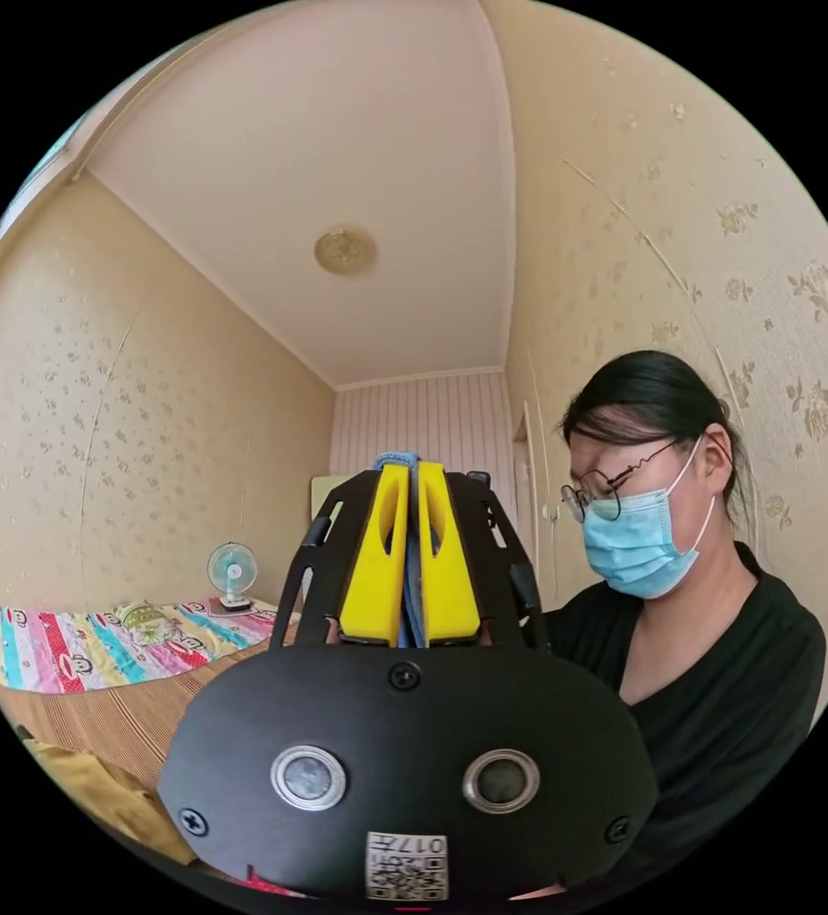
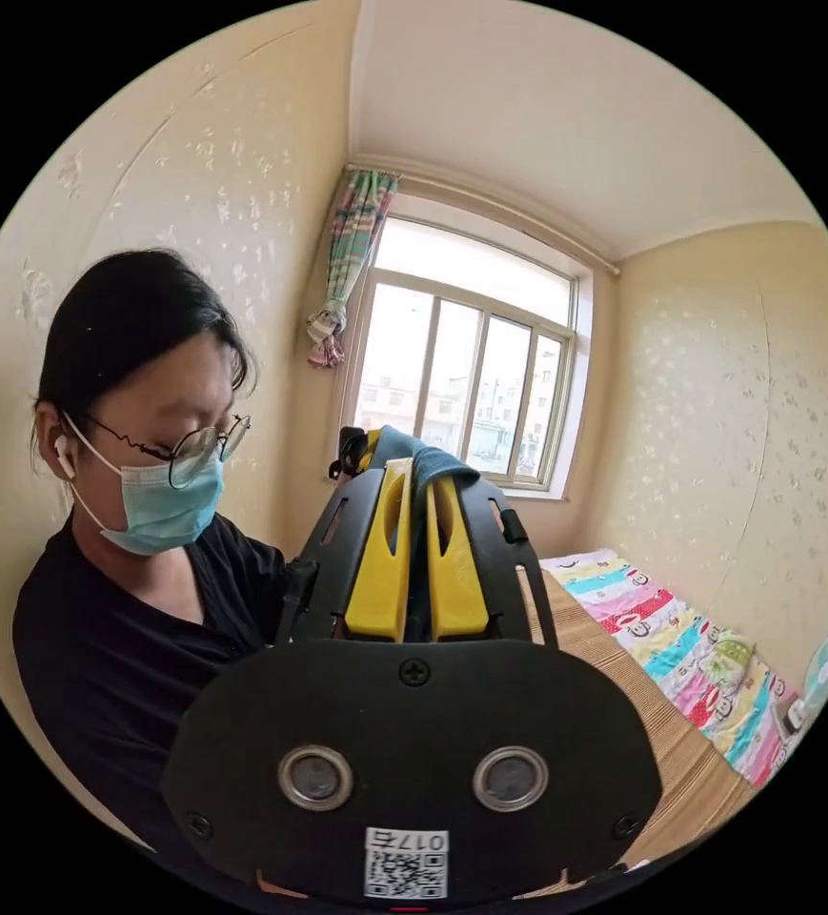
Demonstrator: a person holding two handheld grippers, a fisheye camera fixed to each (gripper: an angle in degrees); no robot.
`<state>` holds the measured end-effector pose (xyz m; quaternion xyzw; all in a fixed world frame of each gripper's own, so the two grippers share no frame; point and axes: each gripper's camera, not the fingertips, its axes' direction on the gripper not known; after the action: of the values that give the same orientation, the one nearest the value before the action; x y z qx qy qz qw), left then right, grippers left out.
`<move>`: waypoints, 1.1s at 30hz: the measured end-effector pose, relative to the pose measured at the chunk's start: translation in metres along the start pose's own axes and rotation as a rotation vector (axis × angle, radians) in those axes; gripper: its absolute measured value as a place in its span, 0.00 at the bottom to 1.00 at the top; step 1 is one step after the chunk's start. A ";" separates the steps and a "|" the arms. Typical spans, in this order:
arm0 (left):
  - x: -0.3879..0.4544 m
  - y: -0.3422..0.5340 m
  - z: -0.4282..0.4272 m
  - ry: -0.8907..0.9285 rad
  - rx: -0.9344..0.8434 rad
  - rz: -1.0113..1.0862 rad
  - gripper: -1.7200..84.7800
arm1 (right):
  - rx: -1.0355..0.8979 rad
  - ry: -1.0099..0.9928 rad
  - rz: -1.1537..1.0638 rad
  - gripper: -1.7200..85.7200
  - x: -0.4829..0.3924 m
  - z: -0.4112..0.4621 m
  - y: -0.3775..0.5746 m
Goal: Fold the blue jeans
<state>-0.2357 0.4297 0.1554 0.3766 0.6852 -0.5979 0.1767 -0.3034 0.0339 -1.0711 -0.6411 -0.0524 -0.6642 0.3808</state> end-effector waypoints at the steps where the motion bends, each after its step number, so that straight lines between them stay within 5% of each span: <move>1: 0.012 -0.010 -0.001 -0.008 0.008 0.016 0.01 | -0.003 0.010 -0.013 0.03 -0.007 -0.002 -0.007; 11: -0.015 -0.050 0.008 -0.074 -0.047 -0.105 0.01 | -0.009 0.134 0.032 0.03 -0.011 0.015 -0.058; 18: 0.023 -0.038 0.000 -0.043 -0.038 0.016 0.01 | 0.046 0.050 -0.004 0.03 -0.014 0.007 -0.031; 26: 0.098 -0.137 0.018 -0.084 -0.044 0.244 0.01 | 0.131 0.076 -0.042 0.03 -0.041 -0.032 -0.080; 33: 0.040 -0.223 0.052 -0.048 -0.053 0.135 0.01 | 0.162 0.232 -0.001 0.03 -0.027 -0.043 -0.130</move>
<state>-0.4346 0.3925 0.2689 0.4028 0.6692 -0.5752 0.2431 -0.4158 0.1138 -1.0481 -0.5273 -0.0617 -0.7275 0.4345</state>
